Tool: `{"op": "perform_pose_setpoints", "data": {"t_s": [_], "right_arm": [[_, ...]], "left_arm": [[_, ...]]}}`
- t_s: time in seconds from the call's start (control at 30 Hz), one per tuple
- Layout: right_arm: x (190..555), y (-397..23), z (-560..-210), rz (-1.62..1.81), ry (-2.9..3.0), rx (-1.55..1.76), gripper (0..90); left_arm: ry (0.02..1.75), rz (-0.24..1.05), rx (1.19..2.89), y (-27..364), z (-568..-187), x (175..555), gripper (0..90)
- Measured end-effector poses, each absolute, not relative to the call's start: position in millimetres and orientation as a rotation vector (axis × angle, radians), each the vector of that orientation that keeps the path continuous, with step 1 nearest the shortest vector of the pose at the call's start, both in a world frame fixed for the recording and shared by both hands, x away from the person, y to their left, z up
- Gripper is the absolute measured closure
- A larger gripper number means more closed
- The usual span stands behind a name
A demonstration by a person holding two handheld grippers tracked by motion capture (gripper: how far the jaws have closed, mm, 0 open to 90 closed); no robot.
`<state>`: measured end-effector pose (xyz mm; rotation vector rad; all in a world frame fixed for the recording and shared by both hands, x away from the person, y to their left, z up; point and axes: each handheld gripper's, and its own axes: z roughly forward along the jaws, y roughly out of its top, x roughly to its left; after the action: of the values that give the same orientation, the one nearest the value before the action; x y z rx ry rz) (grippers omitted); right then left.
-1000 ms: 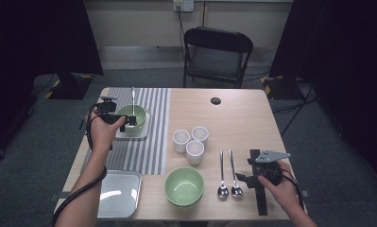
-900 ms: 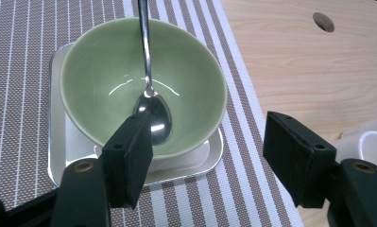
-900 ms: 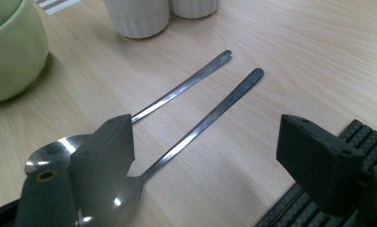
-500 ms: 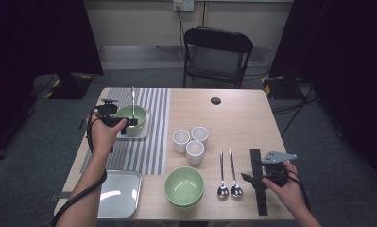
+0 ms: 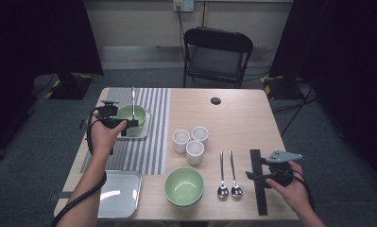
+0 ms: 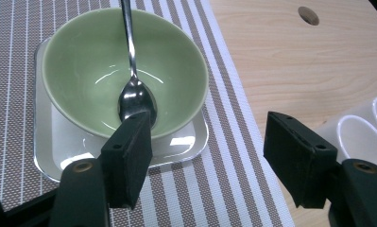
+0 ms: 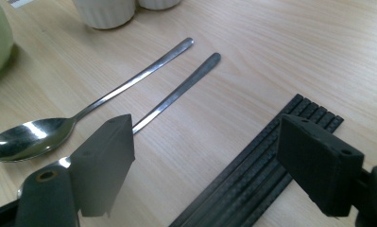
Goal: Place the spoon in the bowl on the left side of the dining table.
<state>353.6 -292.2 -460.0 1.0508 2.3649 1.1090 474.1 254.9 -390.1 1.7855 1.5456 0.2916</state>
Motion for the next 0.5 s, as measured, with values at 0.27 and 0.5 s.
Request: {"op": "perform_pose_setpoints", "data": {"t_s": [0.27,0.5], "right_arm": [[353.2,-300.5,-460.7,1.083,2.330,1.085,21.0],[353.1,-307.1,-460.8,1.048,2.273,1.137,23.7]], "left_arm": [[1.535,0.279,1.797,251.7,-394.0,467.3,33.3],[1.514,0.270,1.815,248.7,-397.5,460.5,33.3]]}}
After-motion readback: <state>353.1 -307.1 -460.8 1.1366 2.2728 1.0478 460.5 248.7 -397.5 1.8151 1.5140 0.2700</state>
